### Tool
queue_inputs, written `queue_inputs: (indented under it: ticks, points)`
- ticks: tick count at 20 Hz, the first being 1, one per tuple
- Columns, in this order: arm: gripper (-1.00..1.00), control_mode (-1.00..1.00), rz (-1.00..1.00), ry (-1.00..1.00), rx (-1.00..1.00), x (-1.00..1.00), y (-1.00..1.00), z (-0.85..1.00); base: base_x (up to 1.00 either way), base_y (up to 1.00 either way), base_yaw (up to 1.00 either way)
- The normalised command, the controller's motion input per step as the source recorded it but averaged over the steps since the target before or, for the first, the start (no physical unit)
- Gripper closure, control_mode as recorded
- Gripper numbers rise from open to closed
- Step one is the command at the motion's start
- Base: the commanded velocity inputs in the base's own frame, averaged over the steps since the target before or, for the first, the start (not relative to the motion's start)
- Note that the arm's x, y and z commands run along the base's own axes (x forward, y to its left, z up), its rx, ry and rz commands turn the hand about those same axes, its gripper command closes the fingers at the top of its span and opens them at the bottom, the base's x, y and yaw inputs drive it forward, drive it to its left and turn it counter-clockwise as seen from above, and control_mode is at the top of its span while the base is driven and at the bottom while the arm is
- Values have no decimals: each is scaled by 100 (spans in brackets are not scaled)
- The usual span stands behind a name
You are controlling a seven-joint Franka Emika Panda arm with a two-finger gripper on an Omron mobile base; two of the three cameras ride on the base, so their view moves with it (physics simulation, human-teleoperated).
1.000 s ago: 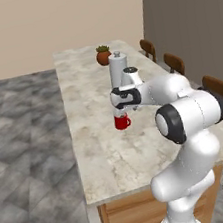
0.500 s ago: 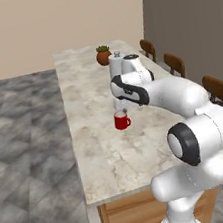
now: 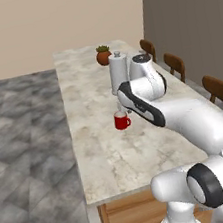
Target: Clear the mugs and bowl far away from the sink.
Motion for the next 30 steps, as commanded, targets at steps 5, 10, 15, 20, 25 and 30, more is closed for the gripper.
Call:
queue_inputs:
  ticks: [5,10,15,20,25,30]
  points:
    - [-100,-100,-2,-14,1,-54,0,43,0,0,0]
    - [-100,-100,-12,-1,2,-66,2,62,0,0,0]
    - [-100,-100,-11,0,0,-60,2,68,0,0,0]
    - [-100,-100,-5,-9,1,-78,-1,40,0,0,0]
    - [-100,-100,0,-21,0,-77,0,25,0,0,0]
    - [-100,-100,0,-18,0,-61,1,31,0,0,0]
